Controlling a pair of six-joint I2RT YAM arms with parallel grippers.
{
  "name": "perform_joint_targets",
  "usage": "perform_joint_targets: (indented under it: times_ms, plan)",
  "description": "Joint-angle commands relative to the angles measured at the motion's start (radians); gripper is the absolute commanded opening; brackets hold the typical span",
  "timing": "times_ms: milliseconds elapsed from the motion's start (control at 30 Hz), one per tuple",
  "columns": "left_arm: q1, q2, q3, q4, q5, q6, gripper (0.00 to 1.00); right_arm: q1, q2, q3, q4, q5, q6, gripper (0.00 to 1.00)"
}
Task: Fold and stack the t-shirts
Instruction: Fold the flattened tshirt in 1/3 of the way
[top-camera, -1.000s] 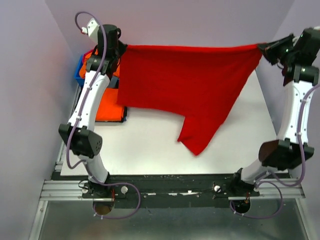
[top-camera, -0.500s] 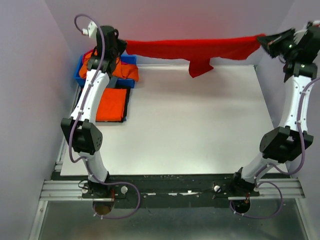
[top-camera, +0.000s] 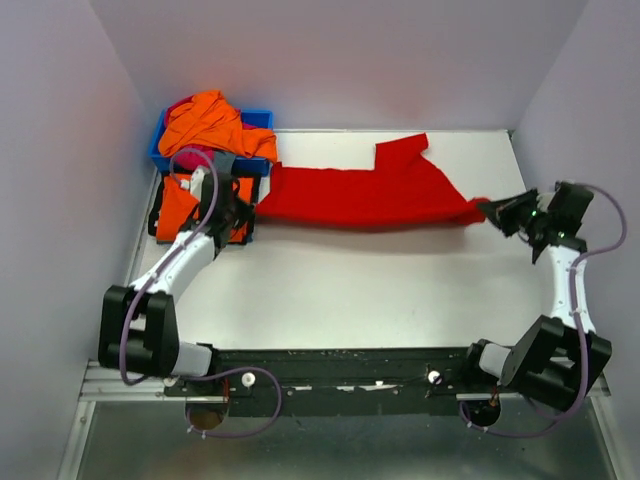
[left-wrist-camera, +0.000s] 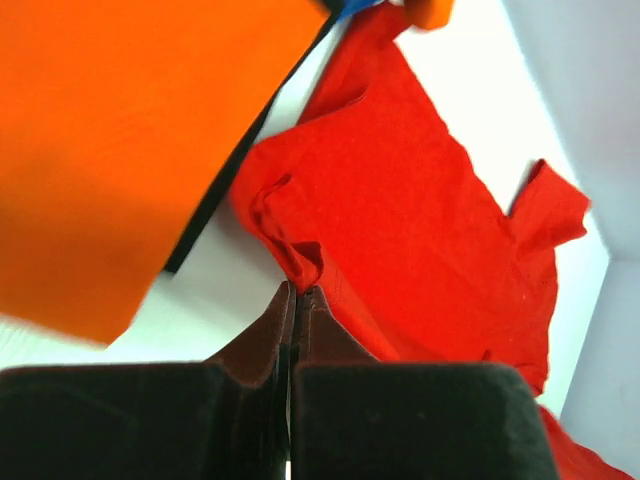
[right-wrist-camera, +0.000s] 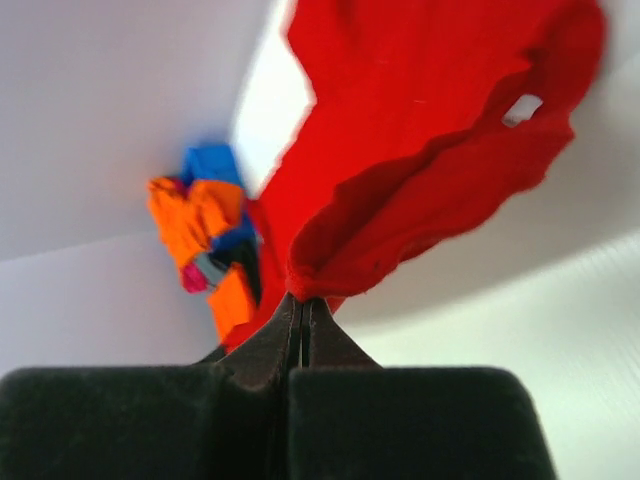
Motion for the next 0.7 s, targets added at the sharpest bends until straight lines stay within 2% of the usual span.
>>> perform_joint_targets:
  times_ms: [0,100,267,500,667]
  plan:
    - [-0.003,-0.165,-0.271,0.126,0.028,0.002,0.00,-0.017,-0.089,-0.273,-0.008,0.067,-0.073,0.01]
    - [-0.003,-0.258,-0.411,0.122,0.028,0.011,0.00,-0.018,-0.160,-0.424,-0.039,0.138,-0.102,0.01]
    - [-0.003,-0.403,-0.563,0.051,0.035,-0.018,0.00,-0.018,-0.310,-0.567,-0.171,0.285,-0.128,0.01]
    - [-0.003,-0.596,-0.704,-0.044,0.008,-0.095,0.00,-0.018,-0.580,-0.622,-0.358,0.484,-0.089,0.02]
    - [-0.003,-0.636,-0.752,-0.078,0.027,-0.104,0.00,-0.018,-0.632,-0.592,-0.450,0.552,-0.076,0.02]
